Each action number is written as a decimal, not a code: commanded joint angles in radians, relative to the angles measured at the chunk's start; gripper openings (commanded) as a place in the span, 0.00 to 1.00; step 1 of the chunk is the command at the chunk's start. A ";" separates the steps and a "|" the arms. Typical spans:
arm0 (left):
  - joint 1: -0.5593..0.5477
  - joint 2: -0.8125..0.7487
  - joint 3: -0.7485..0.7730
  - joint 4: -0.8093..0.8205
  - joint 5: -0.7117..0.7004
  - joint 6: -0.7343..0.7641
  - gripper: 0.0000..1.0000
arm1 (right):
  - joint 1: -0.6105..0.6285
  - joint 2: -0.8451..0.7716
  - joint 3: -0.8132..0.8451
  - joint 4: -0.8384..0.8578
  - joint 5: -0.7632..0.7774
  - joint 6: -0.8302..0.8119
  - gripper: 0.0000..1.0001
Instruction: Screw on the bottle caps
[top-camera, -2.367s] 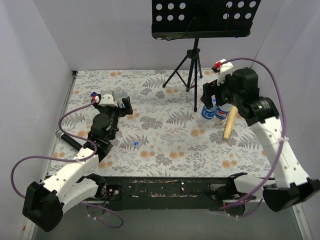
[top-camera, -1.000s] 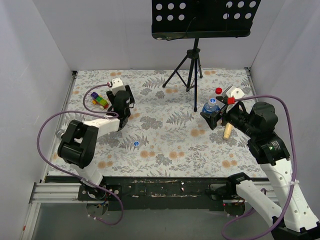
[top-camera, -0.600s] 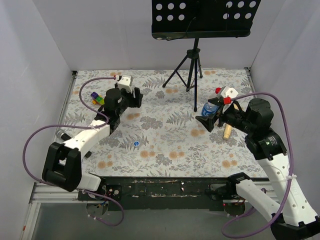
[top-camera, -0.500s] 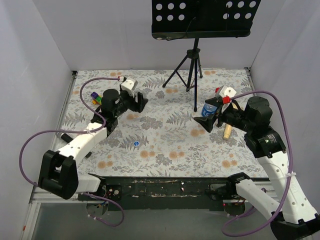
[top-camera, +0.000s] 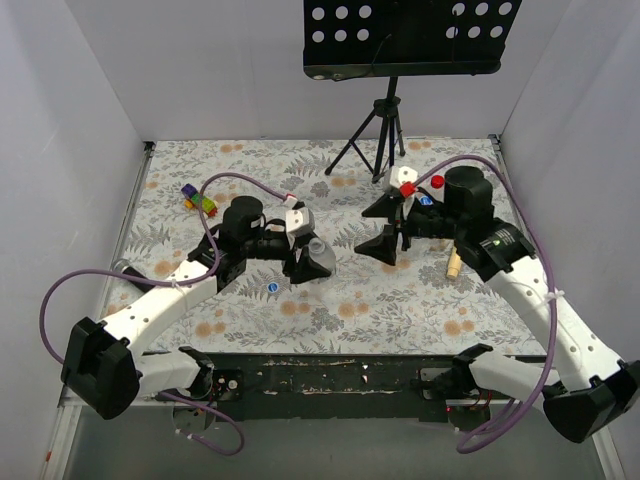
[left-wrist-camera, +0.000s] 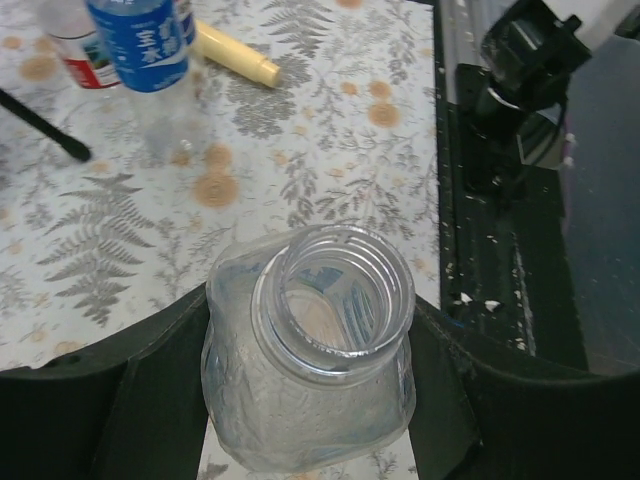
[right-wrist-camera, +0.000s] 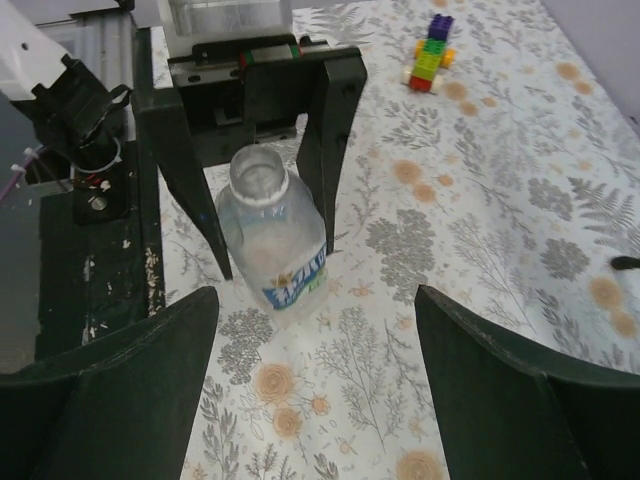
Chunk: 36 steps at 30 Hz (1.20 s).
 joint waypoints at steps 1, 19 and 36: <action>-0.050 -0.014 -0.009 -0.048 0.055 0.032 0.50 | 0.101 0.053 0.058 0.033 0.044 -0.029 0.85; -0.071 -0.011 -0.029 0.004 0.103 -0.001 0.48 | 0.276 0.229 0.052 0.186 0.023 0.072 0.73; -0.071 -0.157 -0.176 0.306 -0.049 -0.108 0.80 | 0.277 0.136 -0.021 0.346 0.055 0.177 0.01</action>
